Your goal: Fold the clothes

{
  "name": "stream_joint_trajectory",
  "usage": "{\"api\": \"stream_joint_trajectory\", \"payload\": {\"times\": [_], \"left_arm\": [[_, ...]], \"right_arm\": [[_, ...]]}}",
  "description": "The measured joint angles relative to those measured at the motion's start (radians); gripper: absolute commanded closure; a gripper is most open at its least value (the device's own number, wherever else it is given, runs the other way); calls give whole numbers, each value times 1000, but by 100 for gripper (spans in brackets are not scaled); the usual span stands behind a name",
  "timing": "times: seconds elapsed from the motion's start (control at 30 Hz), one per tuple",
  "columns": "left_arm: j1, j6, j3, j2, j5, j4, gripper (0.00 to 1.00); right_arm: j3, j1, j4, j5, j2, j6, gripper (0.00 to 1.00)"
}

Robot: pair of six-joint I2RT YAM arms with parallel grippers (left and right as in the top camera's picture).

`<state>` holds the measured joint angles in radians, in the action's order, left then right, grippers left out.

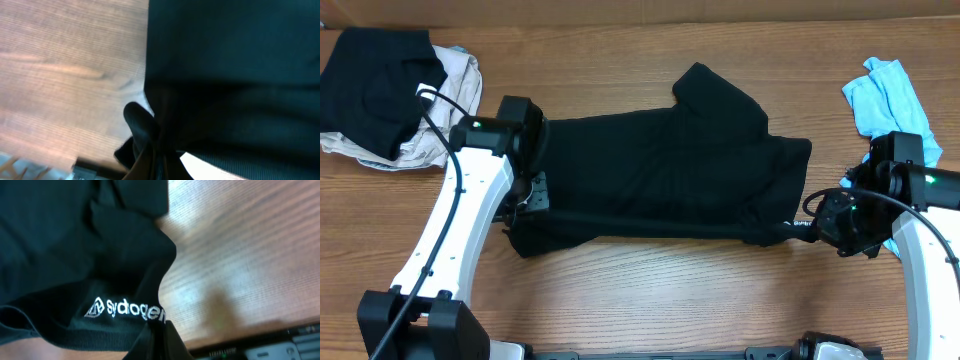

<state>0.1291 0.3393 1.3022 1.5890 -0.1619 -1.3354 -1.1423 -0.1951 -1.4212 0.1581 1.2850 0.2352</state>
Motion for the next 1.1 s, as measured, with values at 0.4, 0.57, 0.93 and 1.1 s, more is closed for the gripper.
{"api": "stream_joint_trajectory", "payload": {"times": [0.4, 0.57, 0.93, 1.1], "left_arm": [[0, 6, -116, 0, 0, 305, 96], [0, 7, -164, 0, 0, 373, 96], [0, 21, -245, 0, 0, 537, 96], [0, 25, -247, 0, 0, 587, 96]], "right_arm": [[0, -1, 329, 19, 95, 0, 96], [0, 0, 419, 37, 163, 0, 96], [0, 54, 550, 44, 320, 0, 96], [0, 73, 608, 44, 358, 0, 96]]}}
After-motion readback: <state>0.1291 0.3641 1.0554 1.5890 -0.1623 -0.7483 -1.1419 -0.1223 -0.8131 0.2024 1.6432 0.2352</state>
